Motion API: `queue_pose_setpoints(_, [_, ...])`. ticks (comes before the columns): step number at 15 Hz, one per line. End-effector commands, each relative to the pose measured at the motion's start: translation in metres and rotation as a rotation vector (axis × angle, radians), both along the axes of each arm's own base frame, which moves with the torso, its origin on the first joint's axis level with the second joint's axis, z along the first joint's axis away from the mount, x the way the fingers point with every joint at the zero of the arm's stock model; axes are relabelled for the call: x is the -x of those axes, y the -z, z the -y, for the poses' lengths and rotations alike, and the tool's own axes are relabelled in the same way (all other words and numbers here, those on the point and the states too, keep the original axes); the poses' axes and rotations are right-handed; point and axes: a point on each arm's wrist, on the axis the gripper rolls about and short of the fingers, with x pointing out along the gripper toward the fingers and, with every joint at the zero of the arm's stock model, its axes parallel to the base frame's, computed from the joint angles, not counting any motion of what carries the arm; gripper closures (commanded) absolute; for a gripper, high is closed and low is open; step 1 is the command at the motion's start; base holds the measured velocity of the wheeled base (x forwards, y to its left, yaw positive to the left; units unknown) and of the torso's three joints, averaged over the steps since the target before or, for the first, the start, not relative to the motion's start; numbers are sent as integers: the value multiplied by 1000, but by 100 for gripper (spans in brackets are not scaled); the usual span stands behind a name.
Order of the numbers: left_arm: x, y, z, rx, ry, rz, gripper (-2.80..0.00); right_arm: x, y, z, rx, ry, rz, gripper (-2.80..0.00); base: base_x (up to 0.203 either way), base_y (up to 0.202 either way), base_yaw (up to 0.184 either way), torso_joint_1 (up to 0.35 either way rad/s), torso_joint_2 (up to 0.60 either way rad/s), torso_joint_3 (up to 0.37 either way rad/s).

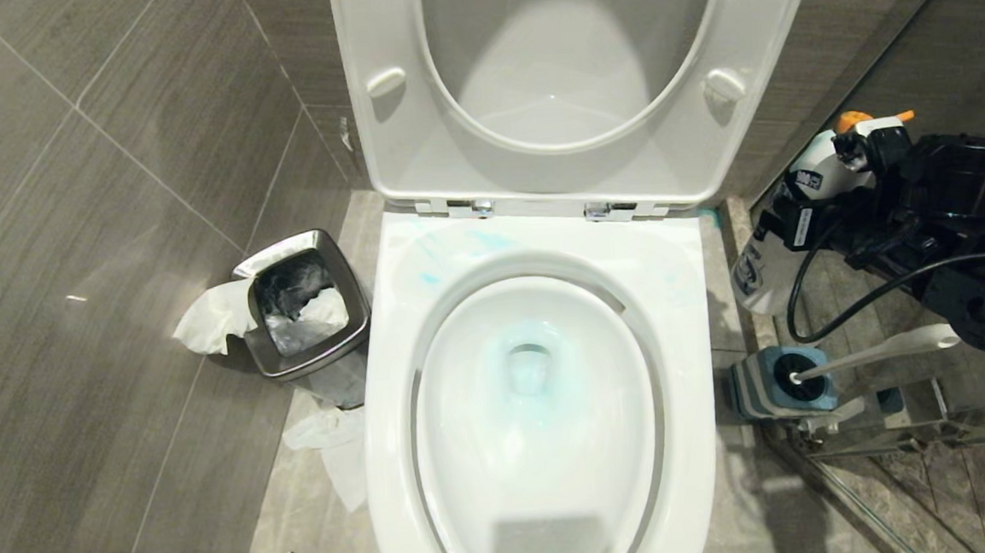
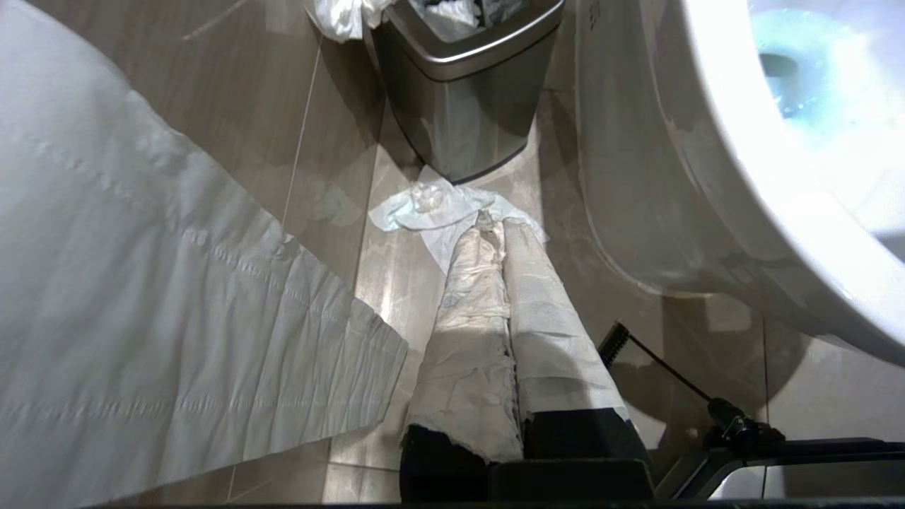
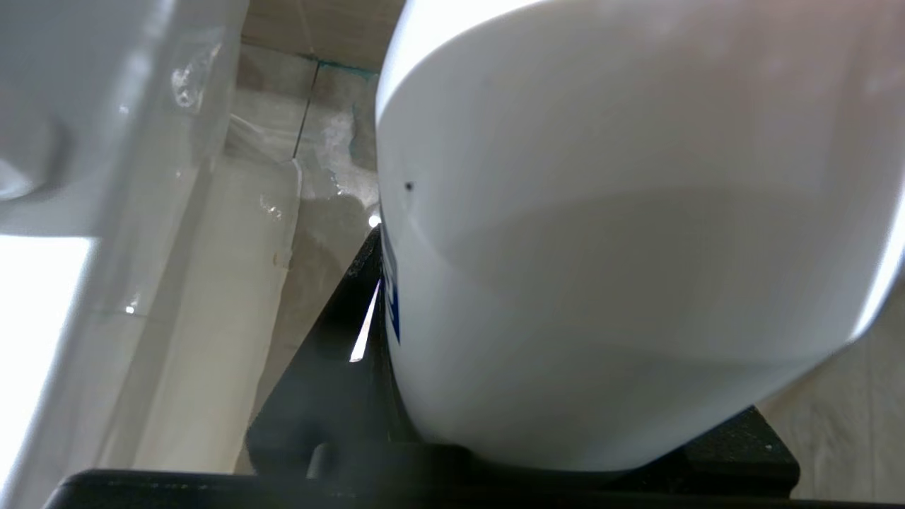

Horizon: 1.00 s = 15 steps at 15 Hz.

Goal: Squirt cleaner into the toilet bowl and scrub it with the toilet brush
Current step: Place the cleaning agent on the floor

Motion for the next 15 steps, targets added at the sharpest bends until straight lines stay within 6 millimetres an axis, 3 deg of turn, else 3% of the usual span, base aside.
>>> queue_pose_setpoints(1, [0, 0, 0, 0, -2, -3, 0, -7, -3, -1, 19, -4, 36, 0, 0, 0, 0, 2, 5, -204])
queue_pose_setpoints(6, [0, 1, 0, 0, -3, -2, 0, -27, 14, -9, 91, -22, 218, 0, 0, 0, 0, 0, 1, -199])
queue_pose_setpoints(9, [0, 0, 0, 3, -3, -1, 0, -33, 31, -26, 74, -57, 200, 0, 0, 0, 0, -2, 5, -196])
queue_pose_setpoints(13, [0, 0, 0, 4, -4, -2, 0, -48, 50, -31, 69, -59, 238, 0, 0, 0, 0, 3, 0, -200])
queue_pose_setpoints(15, [0, 0, 0, 15, -5, -3, 0, -52, 49, -31, 68, -57, 268, 0, 0, 0, 0, 3, 6, -192])
